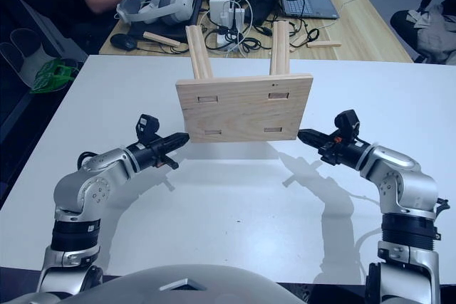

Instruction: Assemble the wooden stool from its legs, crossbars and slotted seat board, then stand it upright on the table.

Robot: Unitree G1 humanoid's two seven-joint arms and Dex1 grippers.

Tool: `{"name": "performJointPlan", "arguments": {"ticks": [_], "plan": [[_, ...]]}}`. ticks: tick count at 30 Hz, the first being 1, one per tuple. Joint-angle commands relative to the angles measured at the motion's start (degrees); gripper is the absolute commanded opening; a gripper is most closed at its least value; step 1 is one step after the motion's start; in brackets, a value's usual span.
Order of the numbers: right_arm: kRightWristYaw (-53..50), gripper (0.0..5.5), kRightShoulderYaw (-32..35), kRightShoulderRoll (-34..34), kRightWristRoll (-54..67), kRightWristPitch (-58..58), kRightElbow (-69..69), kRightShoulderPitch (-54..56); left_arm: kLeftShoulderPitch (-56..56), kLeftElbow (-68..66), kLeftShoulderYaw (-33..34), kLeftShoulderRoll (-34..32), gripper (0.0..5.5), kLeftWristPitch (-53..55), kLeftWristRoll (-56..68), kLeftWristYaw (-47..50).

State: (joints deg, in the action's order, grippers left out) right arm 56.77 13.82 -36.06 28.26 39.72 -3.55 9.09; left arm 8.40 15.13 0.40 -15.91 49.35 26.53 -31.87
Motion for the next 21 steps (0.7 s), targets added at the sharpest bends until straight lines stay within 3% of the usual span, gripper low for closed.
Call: {"name": "performJointPlan", "arguments": {"ticks": [1,21], "plan": [[1.89,0.04,-1.53,2.55,5.12,1.07,4.18,2.95,2.79,3.5,-1.59,3.19,0.0,-0.08,5.83,-2.94],[-0.39,0.04,0.1,3.88,8.99,3.2,6.46,4.03,3.71,5.09,1.41,4.1,0.0,-0.19,11.54,-2.73]]}}
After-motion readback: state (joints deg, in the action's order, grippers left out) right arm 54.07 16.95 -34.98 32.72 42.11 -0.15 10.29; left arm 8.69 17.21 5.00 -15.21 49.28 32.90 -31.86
